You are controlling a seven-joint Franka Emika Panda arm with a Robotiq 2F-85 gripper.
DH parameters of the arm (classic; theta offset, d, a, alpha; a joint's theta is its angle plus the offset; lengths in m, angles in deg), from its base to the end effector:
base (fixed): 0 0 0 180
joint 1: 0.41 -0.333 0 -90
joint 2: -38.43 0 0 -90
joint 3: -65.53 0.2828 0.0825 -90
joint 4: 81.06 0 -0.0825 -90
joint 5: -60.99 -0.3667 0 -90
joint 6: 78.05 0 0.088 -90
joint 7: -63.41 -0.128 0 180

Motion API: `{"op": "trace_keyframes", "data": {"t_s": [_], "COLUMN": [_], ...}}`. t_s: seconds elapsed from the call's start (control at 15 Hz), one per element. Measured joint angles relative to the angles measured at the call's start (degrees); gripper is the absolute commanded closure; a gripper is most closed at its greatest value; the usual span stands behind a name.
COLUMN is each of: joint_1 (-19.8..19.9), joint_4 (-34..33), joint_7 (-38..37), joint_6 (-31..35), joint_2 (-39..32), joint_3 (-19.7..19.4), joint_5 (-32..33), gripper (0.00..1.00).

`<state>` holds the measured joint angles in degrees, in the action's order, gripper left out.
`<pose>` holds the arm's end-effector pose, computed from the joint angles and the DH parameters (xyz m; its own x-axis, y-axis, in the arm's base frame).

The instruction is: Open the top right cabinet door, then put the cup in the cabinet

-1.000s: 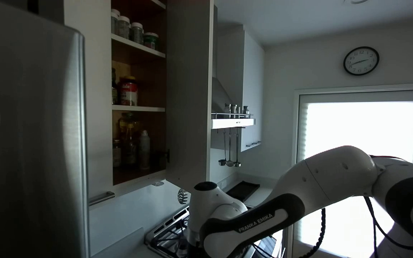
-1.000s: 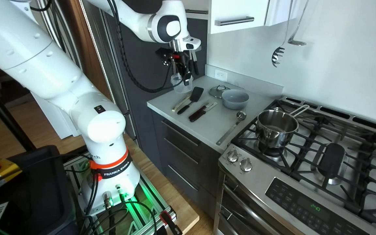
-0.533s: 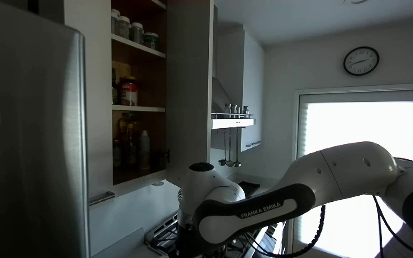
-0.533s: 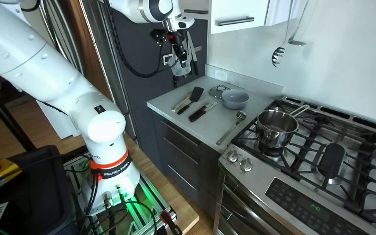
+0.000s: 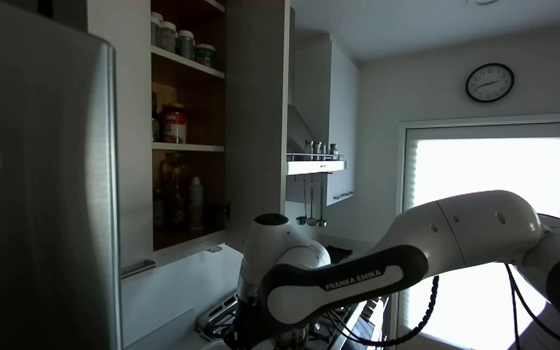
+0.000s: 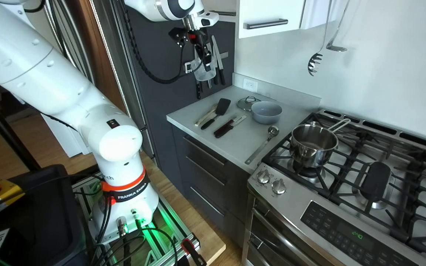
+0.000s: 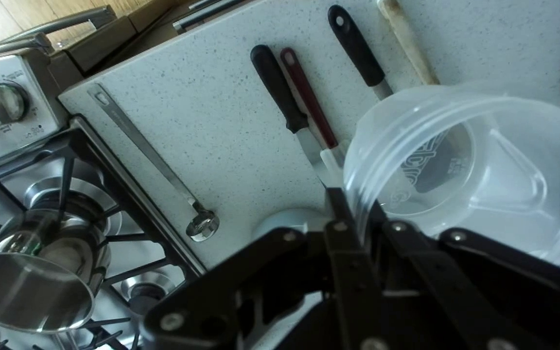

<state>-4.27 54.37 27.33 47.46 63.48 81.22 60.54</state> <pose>0.4207 0.1543 0.4658 0.9189 -0.2949 0.2619 -0.2900 -0.9553 -0.0582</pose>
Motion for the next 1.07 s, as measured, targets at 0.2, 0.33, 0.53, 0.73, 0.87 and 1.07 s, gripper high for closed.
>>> {"op": "trace_keyframes", "data": {"t_s": [0.2,0.33,0.53,0.73,0.87,1.07], "joint_1": [0.2,0.4,0.6,0.8,1.0,1.5], "joint_4": [-0.9,-2.3,-5.1,-8.7,-11.5,-15.6], "joint_7": [-2.2,-4.1,-7.3,-10.6,-12.6,-15.9], "joint_6": [0.1,0.1,-0.2,-1.6,-2.2,-2.2], "joint_2": [0.0,0.1,-0.1,-0.8,-1.9,-4.3], "joint_3": [-0.1,-0.1,0.0,0.2,0.4,0.8], "joint_5": [-0.1,-0.1,-0.1,0.3,0.5,2.9], "gripper": [0.98,0.98,0.98,0.98,0.98,0.91]}}
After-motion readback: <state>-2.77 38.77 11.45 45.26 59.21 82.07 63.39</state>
